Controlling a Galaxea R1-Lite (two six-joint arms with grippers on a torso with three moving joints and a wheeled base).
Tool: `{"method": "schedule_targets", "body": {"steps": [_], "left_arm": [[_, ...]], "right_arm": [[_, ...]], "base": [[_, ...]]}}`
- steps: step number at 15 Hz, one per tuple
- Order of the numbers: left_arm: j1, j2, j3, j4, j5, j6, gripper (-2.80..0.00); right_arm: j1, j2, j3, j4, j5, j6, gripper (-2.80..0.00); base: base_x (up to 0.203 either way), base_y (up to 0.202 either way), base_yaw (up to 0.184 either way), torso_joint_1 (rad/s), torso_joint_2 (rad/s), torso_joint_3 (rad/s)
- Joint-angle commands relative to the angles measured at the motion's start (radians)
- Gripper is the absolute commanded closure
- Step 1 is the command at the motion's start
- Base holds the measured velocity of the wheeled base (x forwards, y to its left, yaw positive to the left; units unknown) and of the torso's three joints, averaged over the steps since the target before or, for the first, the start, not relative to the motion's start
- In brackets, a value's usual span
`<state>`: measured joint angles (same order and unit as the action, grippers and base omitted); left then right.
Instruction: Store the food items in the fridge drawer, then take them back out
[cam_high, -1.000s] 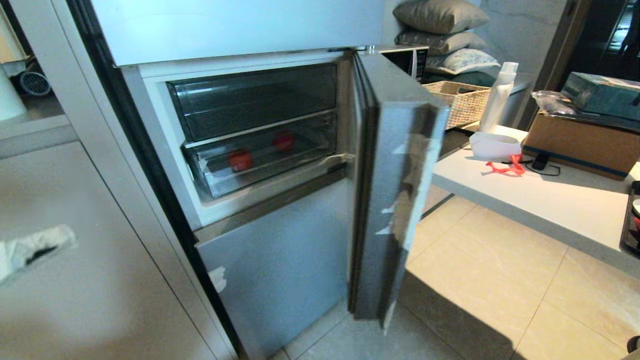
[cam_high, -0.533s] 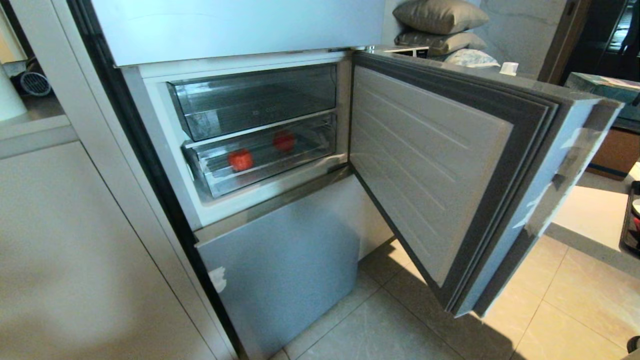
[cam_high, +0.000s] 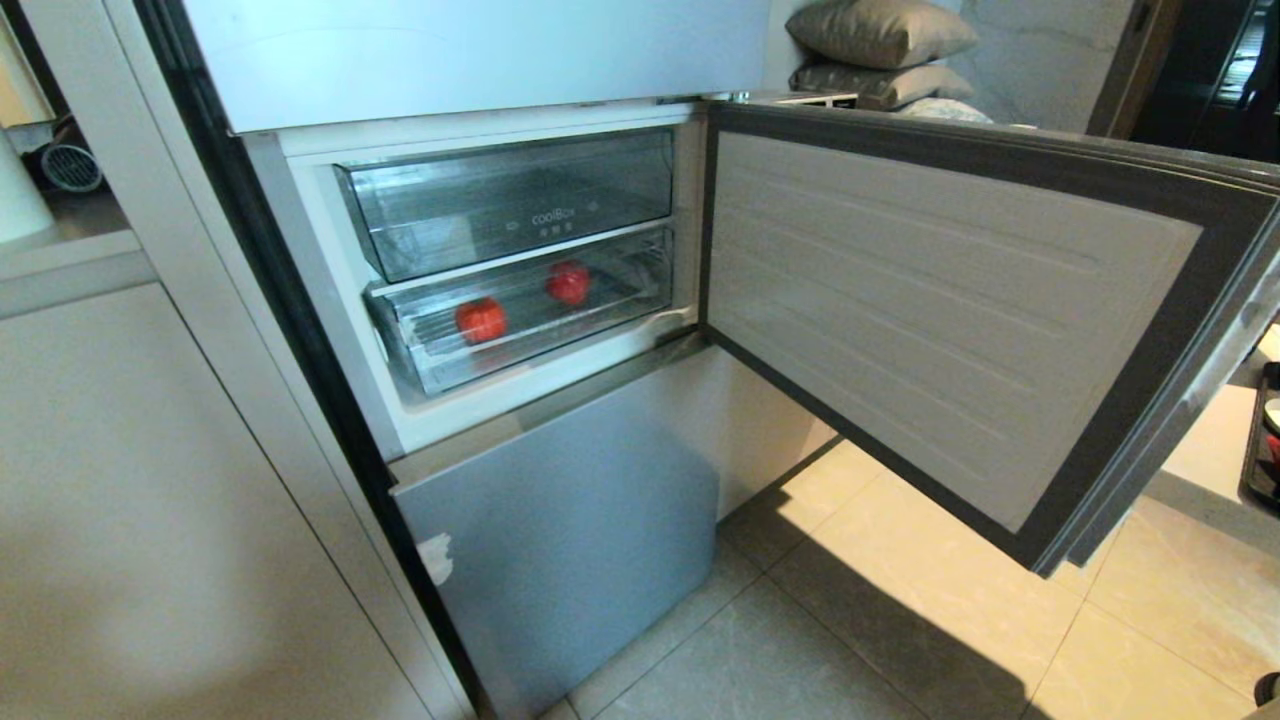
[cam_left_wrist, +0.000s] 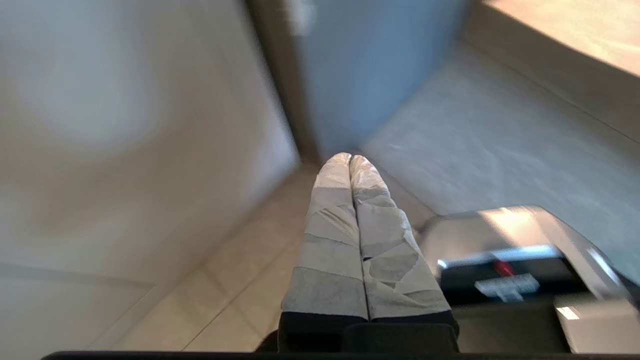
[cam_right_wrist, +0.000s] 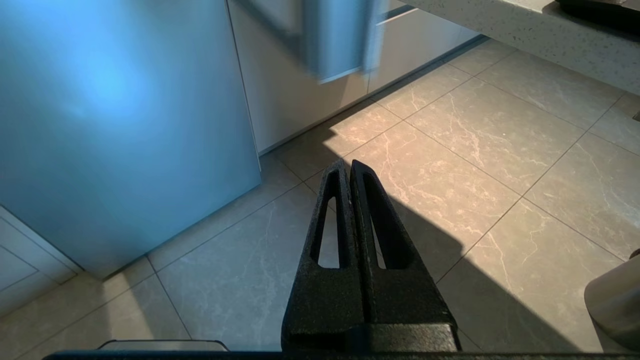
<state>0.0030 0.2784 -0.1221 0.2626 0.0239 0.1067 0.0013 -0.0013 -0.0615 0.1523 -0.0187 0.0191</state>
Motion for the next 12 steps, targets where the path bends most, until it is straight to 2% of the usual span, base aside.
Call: {"method": "schedule_targets", "body": {"steps": [1, 2, 4, 5, 6, 7, 8, 9, 11, 12], "left_arm": [[0.034, -0.093, 0.005, -0.033, -0.020, 0.012, 0.00], [0.022, -0.169, 0.011, -0.064, -0.062, 0.016, 0.00], [0.006, -0.270, 0.025, -0.131, -0.225, 0.022, 0.00], [0.002, -0.277, 0.041, -0.191, -0.275, 0.017, 0.00], [0.001, -0.278, 0.057, -0.250, -0.292, -0.039, 0.00], [0.000, -0.278, 0.063, -0.259, -0.294, -0.120, 0.00], [0.000, -0.278, 0.056, -0.232, -0.264, -0.174, 0.00], [0.000, -0.278, 0.048, -0.203, -0.211, -0.178, 0.00], [0.000, -0.278, 0.045, -0.200, -0.216, -0.174, 0.00], [0.000, -0.277, 0.045, -0.199, -0.213, -0.137, 0.00]], "right_arm": [[0.000, 0.001, 0.000, 0.001, 0.000, 0.001, 0.00], [0.000, 0.001, 0.000, 0.001, -0.001, 0.002, 0.00], [0.000, 0.001, 0.002, 0.000, -0.001, 0.013, 0.00], [0.000, 0.001, 0.002, 0.000, -0.001, 0.012, 0.00], [0.000, 0.001, 0.002, 0.000, -0.001, 0.013, 0.00], [0.000, 0.001, 0.002, 0.000, -0.001, 0.013, 0.00], [0.000, 0.001, 0.002, 0.000, -0.001, 0.013, 0.00], [0.000, 0.001, 0.002, 0.000, -0.003, 0.013, 0.00], [0.000, 0.001, 0.002, 0.000, -0.003, 0.013, 0.00], [0.000, 0.001, 0.002, 0.000, -0.004, 0.012, 0.00]], "base": [[0.000, 0.000, 0.000, 0.000, 0.00, 0.000], [0.000, 0.000, 0.000, 0.000, 0.00, 0.000], [0.000, 0.000, 0.000, 0.000, 0.00, 0.000], [0.000, 0.000, 0.000, 0.000, 0.00, 0.000], [0.000, 0.000, 0.000, 0.000, 0.00, 0.000], [0.000, 0.000, 0.000, 0.000, 0.00, 0.000], [0.000, 0.000, 0.000, 0.000, 0.00, 0.000], [0.000, 0.000, 0.000, 0.000, 0.00, 0.000], [0.000, 0.000, 0.000, 0.000, 0.00, 0.000], [0.000, 0.000, 0.000, 0.000, 0.00, 0.000]]}}
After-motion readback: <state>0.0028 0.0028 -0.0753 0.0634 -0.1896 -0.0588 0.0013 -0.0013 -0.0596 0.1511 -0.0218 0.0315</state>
